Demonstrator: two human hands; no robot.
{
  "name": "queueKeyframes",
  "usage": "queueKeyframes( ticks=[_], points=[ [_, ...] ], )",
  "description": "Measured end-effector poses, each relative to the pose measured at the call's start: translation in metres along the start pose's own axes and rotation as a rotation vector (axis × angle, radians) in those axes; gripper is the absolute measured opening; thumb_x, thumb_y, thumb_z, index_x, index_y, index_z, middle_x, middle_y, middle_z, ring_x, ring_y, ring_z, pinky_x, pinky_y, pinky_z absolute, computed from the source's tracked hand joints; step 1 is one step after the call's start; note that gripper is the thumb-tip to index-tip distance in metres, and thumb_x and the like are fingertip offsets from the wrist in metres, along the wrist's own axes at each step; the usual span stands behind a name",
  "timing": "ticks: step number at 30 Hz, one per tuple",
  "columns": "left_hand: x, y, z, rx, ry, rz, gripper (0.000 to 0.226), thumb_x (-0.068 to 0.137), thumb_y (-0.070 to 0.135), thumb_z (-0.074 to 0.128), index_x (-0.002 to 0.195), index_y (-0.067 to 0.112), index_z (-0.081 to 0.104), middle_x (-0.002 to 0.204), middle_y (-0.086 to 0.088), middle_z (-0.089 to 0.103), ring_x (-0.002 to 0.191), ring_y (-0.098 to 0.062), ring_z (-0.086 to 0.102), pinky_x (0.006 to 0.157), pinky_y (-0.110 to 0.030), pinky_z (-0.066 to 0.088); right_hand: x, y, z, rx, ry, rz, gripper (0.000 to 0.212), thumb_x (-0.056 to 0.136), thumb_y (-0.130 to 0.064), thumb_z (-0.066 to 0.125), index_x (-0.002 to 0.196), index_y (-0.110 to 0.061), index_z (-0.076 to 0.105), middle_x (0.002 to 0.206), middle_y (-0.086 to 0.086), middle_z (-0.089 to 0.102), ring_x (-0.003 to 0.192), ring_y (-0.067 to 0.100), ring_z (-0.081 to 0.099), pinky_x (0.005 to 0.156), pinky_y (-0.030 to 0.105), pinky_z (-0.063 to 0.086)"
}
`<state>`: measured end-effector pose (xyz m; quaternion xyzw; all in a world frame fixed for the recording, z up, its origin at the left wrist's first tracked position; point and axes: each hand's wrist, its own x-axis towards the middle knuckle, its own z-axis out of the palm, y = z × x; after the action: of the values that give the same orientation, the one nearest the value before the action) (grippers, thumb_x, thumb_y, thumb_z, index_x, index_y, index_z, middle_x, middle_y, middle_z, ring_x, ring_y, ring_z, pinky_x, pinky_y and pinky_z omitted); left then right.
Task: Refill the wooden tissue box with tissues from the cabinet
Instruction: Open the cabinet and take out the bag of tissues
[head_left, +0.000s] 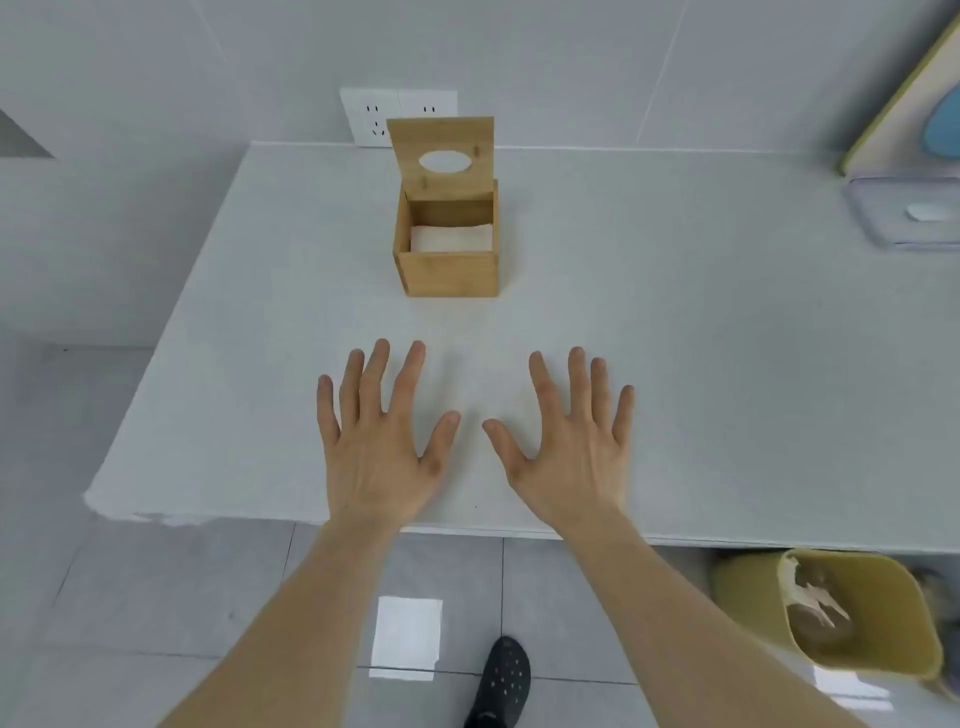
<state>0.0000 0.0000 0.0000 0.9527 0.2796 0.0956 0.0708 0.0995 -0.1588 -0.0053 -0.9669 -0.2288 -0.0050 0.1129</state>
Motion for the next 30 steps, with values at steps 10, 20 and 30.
queueKeyframes(
  ticks=[10, 20, 30],
  points=[
    [-0.039, -0.016, 0.038, -0.054, -0.071, -0.004, 0.074, 0.092, 0.067, 0.038, 0.157, 0.033, 0.028, 0.165, -0.004, 0.031, 0.156, -0.030, 0.019, 0.127, -0.052, 0.011, -0.036, -0.004, 0.039, -0.071, 0.033, -0.012, 0.082, 0.083, -0.080, 0.027, 0.148, -0.031, 0.033, 0.158, 0.011, 0.024, 0.147, 0.034, 0.011, 0.116, 0.059, 0.015],
    [-0.108, -0.009, 0.051, -0.220, 0.268, 0.055, 0.037, 0.095, 0.038, 0.055, 0.124, 0.017, 0.063, 0.127, -0.005, 0.061, 0.120, -0.029, 0.054, 0.104, -0.041, 0.039, -0.038, -0.003, 0.052, -0.132, 0.126, -0.009, 0.081, 0.082, -0.081, 0.018, 0.147, -0.034, 0.033, 0.157, 0.009, 0.028, 0.146, 0.032, 0.016, 0.116, 0.057, 0.015],
    [-0.158, 0.040, 0.100, -0.166, -0.087, 0.186, 0.065, 0.092, 0.040, 0.056, 0.150, 0.013, 0.044, 0.152, -0.008, 0.050, 0.145, -0.031, 0.042, 0.125, -0.047, 0.026, -0.038, -0.001, 0.055, -0.141, 0.164, -0.032, 0.082, 0.081, -0.080, 0.017, 0.146, -0.034, 0.036, 0.156, 0.009, 0.031, 0.146, 0.032, 0.018, 0.116, 0.057, 0.015]
  ],
)
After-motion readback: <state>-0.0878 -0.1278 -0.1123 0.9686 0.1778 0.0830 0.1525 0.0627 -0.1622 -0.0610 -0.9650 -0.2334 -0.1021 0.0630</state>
